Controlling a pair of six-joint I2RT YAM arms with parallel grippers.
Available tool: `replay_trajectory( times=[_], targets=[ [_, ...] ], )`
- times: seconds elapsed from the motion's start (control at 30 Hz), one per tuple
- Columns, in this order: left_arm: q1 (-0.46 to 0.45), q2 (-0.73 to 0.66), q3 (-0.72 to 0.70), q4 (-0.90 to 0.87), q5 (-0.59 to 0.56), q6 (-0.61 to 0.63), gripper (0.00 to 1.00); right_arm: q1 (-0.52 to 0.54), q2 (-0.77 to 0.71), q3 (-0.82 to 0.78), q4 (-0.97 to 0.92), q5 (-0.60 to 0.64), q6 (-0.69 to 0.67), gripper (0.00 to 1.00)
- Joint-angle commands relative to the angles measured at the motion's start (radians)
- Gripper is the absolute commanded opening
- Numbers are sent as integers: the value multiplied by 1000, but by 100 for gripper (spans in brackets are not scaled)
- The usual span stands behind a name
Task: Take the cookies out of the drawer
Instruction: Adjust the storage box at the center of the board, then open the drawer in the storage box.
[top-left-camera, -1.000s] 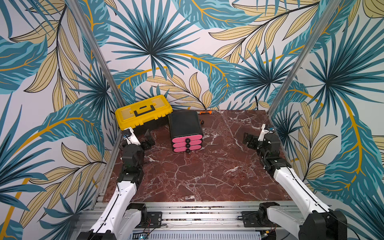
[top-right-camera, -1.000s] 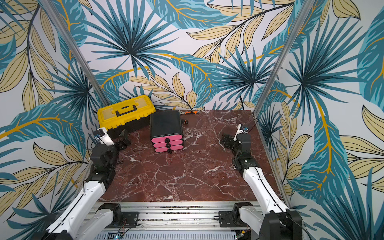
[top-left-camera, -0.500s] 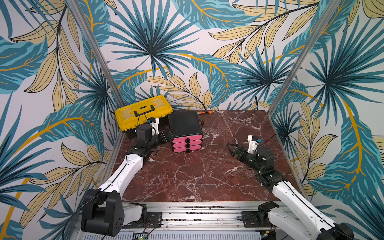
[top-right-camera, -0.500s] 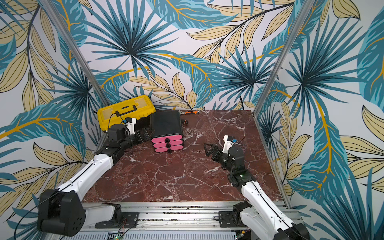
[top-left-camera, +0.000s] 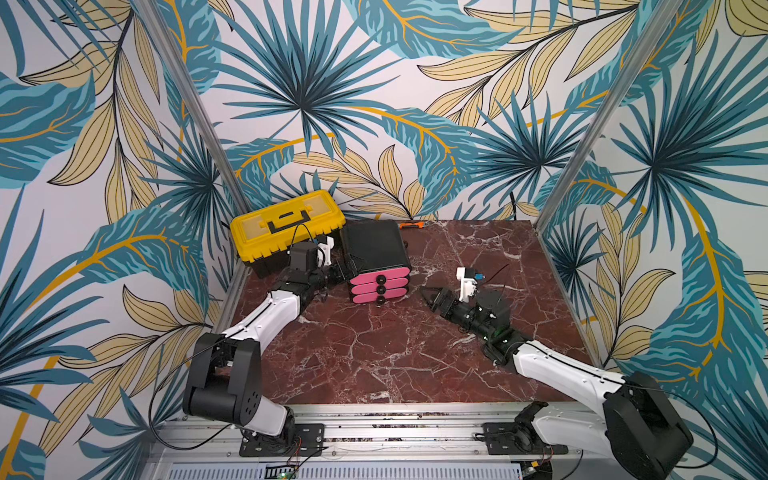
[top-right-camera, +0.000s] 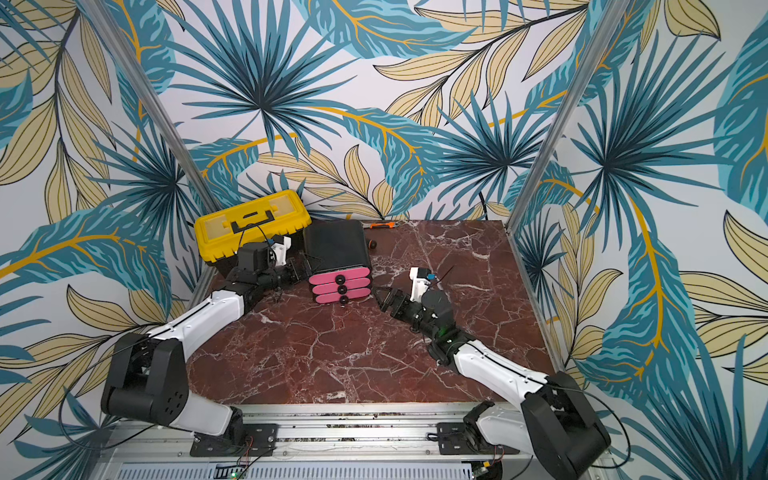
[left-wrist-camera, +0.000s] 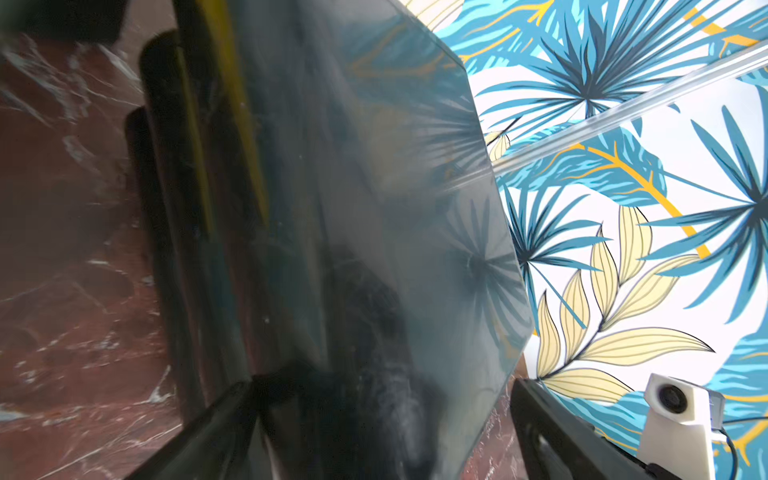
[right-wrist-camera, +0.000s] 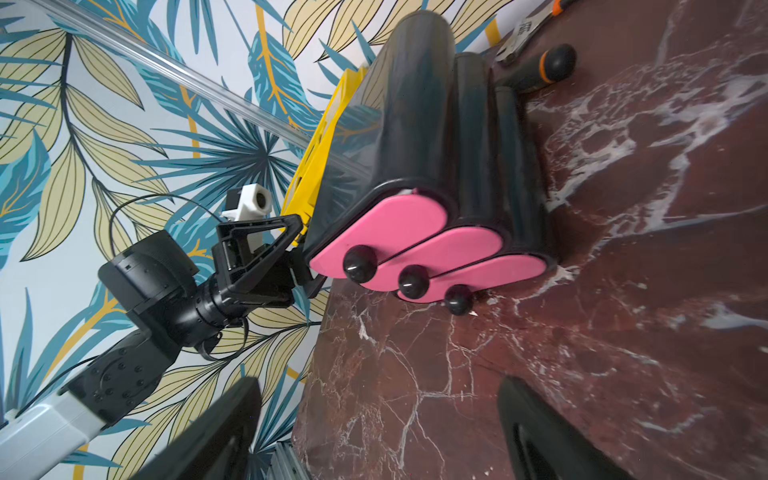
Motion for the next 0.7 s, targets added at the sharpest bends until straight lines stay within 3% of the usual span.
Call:
replay_trajectory(
  times=[0.0, 0.2, 0.4, 0.67],
  targets=[
    [-19, 4, 52, 35, 67, 4, 100, 52, 81, 47, 185, 33, 34, 90],
    [-26, -20, 22, 15, 39, 47, 100, 130, 215, 123, 217, 142, 43, 83],
    [-25, -60, 9, -43, -9, 137, 100, 160, 347, 202, 253, 173, 59, 81],
    [-25, -65, 5, -8, -23, 113, 100, 180, 471, 269, 260, 239, 81, 74]
  ],
)
